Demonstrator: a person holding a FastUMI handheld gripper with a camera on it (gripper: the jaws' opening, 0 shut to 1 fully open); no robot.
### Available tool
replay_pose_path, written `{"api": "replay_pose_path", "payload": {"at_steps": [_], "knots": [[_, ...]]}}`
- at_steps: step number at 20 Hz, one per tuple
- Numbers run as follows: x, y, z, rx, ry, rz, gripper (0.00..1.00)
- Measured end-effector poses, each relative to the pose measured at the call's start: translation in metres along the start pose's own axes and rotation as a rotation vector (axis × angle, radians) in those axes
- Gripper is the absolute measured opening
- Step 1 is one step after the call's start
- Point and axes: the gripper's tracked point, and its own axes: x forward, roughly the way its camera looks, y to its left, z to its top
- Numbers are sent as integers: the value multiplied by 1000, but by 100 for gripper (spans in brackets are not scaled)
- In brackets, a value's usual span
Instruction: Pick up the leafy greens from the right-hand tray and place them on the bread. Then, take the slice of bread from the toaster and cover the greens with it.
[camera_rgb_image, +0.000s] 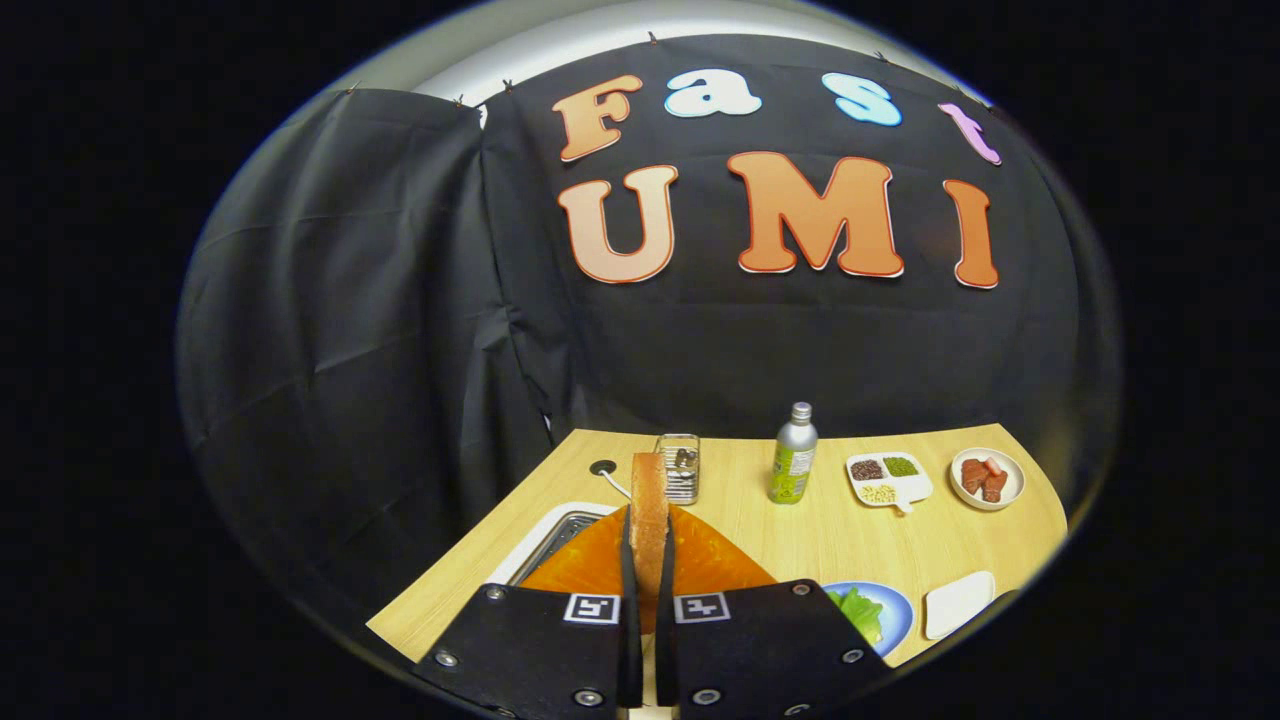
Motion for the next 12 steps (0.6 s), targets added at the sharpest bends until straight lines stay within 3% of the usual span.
{"api": "replay_pose_path", "payload": {"at_steps": [12], "knots": [[-3, -81, -47, -4, 75, -99, 6]]}}
